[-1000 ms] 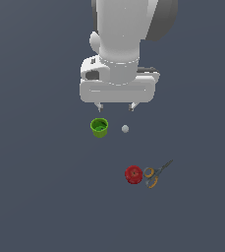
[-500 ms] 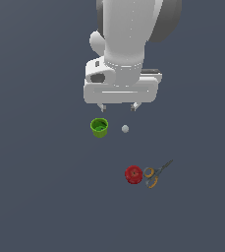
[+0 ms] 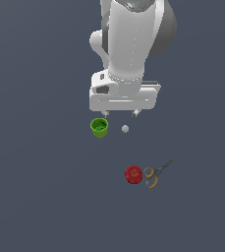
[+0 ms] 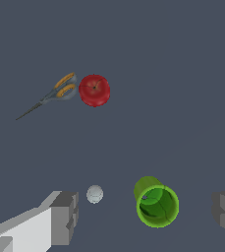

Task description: Pick up a designated object from a clutter of objects.

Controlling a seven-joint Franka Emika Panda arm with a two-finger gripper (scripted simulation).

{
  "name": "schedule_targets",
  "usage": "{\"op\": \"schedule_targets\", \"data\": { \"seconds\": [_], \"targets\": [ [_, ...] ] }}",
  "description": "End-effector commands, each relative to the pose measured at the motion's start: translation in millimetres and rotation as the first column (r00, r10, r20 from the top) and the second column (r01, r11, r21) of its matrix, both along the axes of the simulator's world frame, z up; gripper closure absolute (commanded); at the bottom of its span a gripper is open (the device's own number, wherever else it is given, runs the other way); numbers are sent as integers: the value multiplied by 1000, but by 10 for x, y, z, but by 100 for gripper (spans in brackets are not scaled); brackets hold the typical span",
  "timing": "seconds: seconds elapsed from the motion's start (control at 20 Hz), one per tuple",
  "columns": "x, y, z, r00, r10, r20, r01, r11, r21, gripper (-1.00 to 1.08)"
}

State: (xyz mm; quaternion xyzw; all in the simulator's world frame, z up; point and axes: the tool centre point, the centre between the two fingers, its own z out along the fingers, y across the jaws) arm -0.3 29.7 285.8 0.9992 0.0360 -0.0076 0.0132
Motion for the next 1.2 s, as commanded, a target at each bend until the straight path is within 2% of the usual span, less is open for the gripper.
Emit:
{"op": "schedule_targets", "data": {
  "seconds": [0.0, 0.45, 1.15],
  "targets": [
    [-38, 38, -154, 1000, 2, 1, -2, 1000, 0, -92],
    [-323, 215, -890, 1000, 12, 6, -12, 1000, 5, -92],
    [-1058, 429, -1862, 1000, 27, 12, -27, 999, 19, -92]
  ]
}}
